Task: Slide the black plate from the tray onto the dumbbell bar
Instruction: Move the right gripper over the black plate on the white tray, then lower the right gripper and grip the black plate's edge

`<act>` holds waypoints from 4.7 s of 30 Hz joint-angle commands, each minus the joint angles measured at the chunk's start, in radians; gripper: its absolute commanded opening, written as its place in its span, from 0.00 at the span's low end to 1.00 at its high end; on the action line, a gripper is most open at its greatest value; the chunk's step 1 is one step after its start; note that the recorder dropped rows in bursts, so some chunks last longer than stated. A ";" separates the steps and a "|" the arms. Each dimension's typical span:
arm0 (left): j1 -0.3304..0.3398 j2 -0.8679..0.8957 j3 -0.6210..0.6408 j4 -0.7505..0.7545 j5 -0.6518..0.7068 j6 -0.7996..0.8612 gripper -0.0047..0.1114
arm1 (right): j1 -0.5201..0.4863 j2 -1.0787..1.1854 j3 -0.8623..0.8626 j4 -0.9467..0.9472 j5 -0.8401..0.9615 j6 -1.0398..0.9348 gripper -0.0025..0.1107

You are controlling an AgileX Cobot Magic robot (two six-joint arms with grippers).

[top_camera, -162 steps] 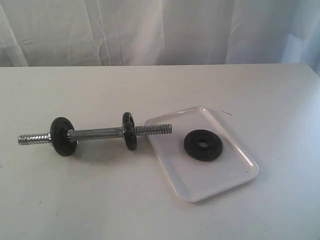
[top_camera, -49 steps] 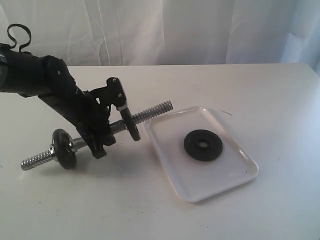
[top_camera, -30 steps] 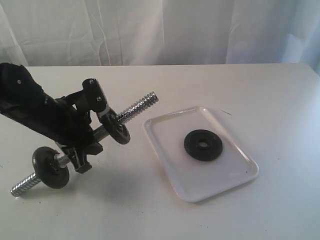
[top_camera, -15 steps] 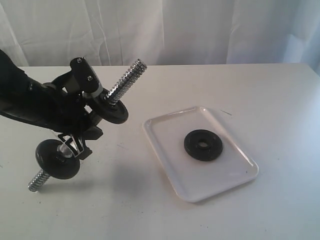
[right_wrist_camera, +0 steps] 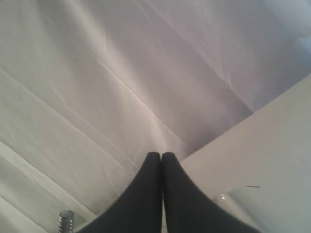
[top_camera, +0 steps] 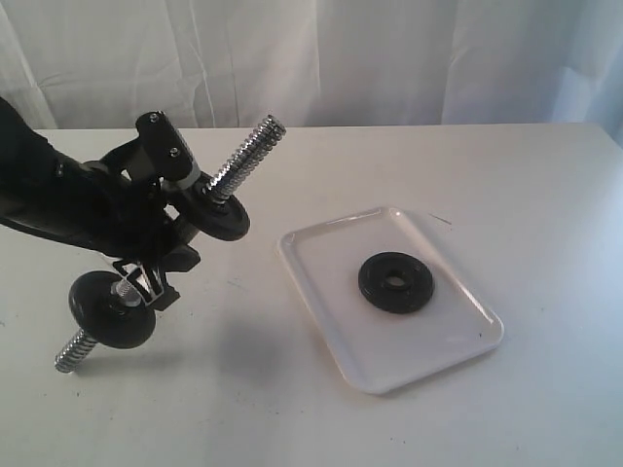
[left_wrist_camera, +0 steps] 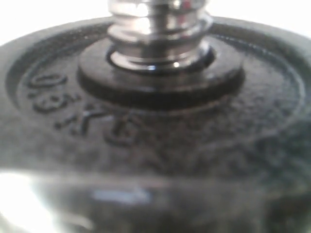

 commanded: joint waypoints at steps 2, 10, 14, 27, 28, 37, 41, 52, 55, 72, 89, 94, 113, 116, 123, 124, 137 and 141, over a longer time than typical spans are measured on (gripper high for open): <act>-0.001 -0.066 -0.035 -0.064 -0.121 -0.015 0.04 | 0.000 0.312 -0.377 -0.042 0.329 -0.359 0.02; -0.001 -0.067 -0.035 -0.064 -0.055 -0.033 0.04 | 0.000 1.037 -0.977 0.167 0.818 -0.962 0.26; -0.001 -0.078 -0.005 -0.064 -0.034 -0.094 0.04 | 0.000 1.251 -1.052 0.283 0.883 -1.015 0.67; -0.001 -0.151 0.141 -0.072 -0.057 -0.107 0.04 | 0.098 1.433 -1.054 0.279 0.863 -1.101 0.66; -0.001 -0.155 0.144 -0.072 -0.057 -0.107 0.04 | 0.098 1.448 -1.054 0.279 0.865 -1.101 0.66; -0.001 -0.190 0.147 -0.072 -0.056 -0.107 0.04 | 0.098 1.485 -1.054 0.307 0.847 -1.118 0.66; -0.001 -0.200 0.147 -0.072 -0.057 -0.107 0.04 | 0.098 1.485 -1.054 0.307 0.854 -1.054 0.67; -0.001 -0.200 0.147 -0.072 -0.057 -0.111 0.04 | 0.098 1.485 -1.054 0.306 0.867 -1.063 0.74; -0.001 -0.200 0.147 -0.072 -0.057 -0.111 0.04 | 0.098 1.485 -1.054 0.310 0.867 -1.045 0.75; -0.001 -0.200 0.147 -0.072 -0.057 -0.111 0.04 | 0.133 1.493 -1.056 0.306 0.928 -1.038 0.95; -0.001 -0.200 0.147 -0.072 -0.058 -0.115 0.04 | 0.272 1.711 -1.139 -0.060 0.785 -0.977 0.95; -0.001 -0.200 0.147 -0.072 -0.053 -0.119 0.04 | 0.272 1.774 -1.164 -0.056 0.762 -0.963 0.95; -0.001 -0.200 0.147 -0.072 -0.057 -0.121 0.04 | 0.278 1.923 -1.175 -0.065 0.668 -0.963 0.95; -0.001 -0.200 0.147 -0.072 -0.057 -0.121 0.04 | 0.278 1.932 -1.175 -0.080 0.658 -0.963 0.95; -0.001 -0.200 0.147 -0.072 -0.057 -0.121 0.04 | 0.278 1.937 -1.175 -0.097 0.655 -0.963 0.95; -0.001 -0.200 0.147 -0.072 -0.057 -0.121 0.04 | 0.278 1.938 -1.175 -0.097 0.655 -0.961 0.95; -0.001 -0.200 0.147 -0.072 -0.057 -0.121 0.04 | 0.278 1.938 -1.175 -0.212 0.693 -0.850 0.94; -0.001 -0.200 0.147 -0.072 -0.057 -0.121 0.04 | 0.278 1.938 -1.175 -0.209 0.739 -0.850 0.94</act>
